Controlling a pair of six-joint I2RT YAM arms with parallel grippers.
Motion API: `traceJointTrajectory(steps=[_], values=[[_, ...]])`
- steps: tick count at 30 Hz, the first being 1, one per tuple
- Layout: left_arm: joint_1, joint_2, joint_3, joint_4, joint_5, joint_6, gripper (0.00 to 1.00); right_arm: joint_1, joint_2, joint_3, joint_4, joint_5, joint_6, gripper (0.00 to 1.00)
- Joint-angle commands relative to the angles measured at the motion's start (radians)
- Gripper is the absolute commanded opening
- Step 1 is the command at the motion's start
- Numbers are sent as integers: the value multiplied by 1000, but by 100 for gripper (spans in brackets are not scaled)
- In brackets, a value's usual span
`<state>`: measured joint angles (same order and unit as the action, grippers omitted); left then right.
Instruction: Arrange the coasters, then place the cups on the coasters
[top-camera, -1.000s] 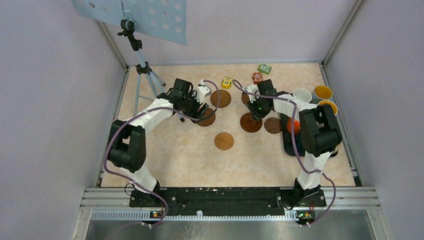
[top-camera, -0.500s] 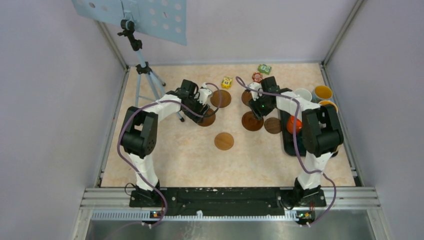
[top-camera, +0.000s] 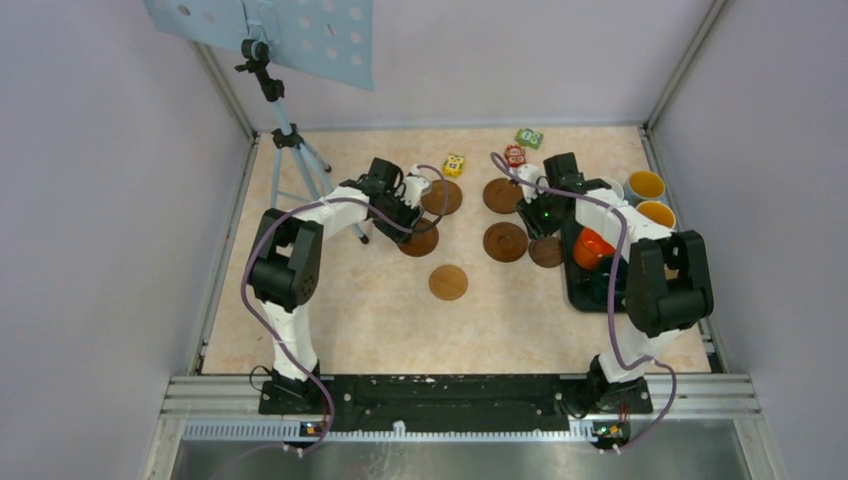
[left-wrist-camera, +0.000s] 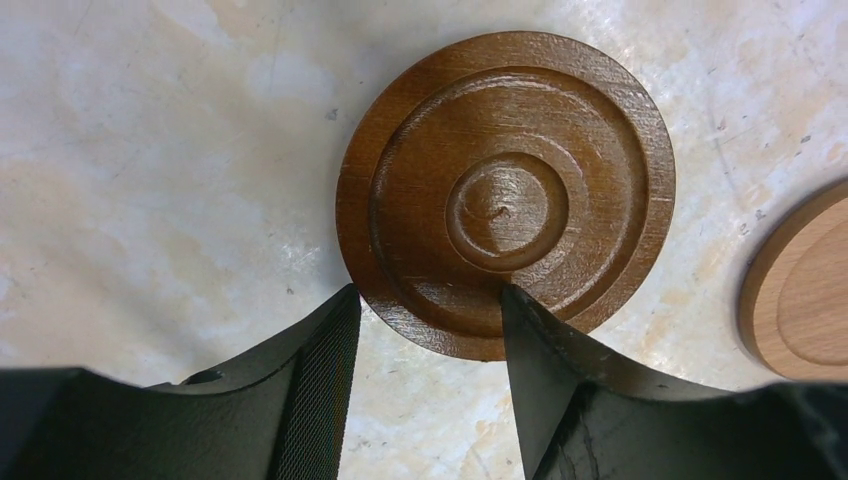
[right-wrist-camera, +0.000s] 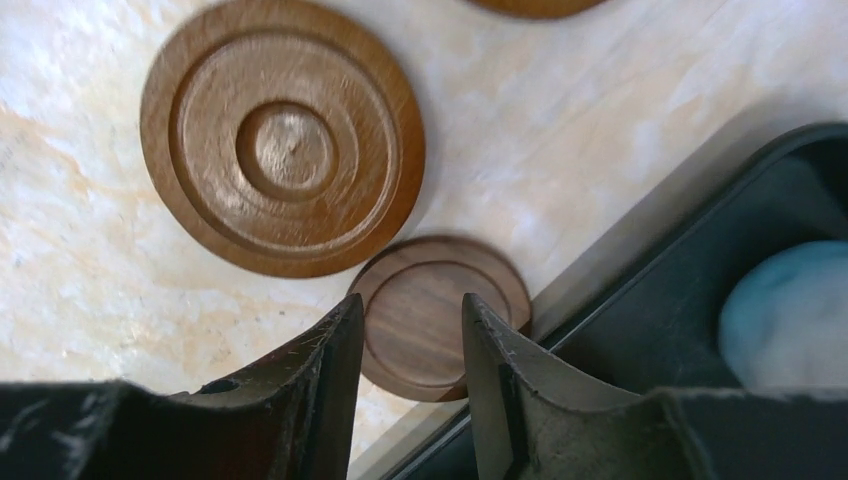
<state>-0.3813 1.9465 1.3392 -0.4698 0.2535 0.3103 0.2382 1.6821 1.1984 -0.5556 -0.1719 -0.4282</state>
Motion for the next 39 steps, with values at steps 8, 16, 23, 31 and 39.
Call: traceJointTrajectory(steps=[8,16,23,31,39], values=[[-28,33,27,12,24,-17,56,-7,-31,-122,-17,4,-45,39],[-35,47,41,28,43,-32,54,-8,-60,-225,-23,-23,-68,38],[-47,61,56,35,55,-43,51,-6,-94,-282,-73,-87,-105,32],[-60,85,86,36,58,-53,48,14,-132,-333,-161,-156,-169,27],[-75,132,133,33,84,-70,46,60,-161,-370,-222,-200,-234,27]])
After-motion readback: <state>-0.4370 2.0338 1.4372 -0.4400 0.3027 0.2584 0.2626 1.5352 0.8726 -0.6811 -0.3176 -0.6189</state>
